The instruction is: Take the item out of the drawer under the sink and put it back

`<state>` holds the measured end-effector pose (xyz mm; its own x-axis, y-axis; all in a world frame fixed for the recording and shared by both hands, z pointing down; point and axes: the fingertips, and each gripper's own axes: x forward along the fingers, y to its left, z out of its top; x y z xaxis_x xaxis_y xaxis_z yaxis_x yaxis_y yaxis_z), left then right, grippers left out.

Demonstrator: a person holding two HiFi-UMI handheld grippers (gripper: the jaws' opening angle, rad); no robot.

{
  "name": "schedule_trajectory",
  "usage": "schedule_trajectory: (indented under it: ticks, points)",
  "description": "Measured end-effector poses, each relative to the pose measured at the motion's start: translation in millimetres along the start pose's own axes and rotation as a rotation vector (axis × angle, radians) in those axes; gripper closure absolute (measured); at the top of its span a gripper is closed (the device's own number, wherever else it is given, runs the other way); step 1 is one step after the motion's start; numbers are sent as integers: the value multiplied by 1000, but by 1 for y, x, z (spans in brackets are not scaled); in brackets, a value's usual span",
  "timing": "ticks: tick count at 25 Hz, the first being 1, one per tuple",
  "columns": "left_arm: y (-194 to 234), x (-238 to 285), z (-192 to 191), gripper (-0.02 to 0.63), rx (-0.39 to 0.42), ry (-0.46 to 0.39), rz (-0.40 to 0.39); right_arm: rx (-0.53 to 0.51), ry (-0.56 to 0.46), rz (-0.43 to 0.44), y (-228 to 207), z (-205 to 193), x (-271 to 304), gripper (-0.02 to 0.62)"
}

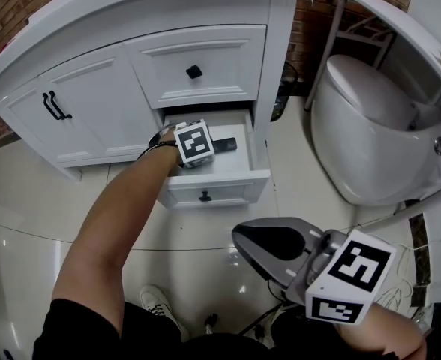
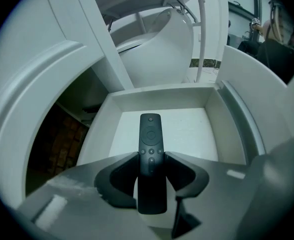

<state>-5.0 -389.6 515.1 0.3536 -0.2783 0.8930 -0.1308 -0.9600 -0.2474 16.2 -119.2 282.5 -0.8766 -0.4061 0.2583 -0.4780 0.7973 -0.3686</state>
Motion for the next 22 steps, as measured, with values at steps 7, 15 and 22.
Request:
schedule_trajectory:
  ticks: [7, 15, 22]
  points:
    - [-6, 7, 2, 433, 7, -9, -40, 15, -5, -6, -4, 0, -1, 592]
    - [-3, -7, 13, 435, 23, -32, -5, 5, -8, -15, -4, 1, -2, 592]
    - [32, -78, 15, 581, -117, -187, 173, -15, -2, -65, -15, -1, -4, 592]
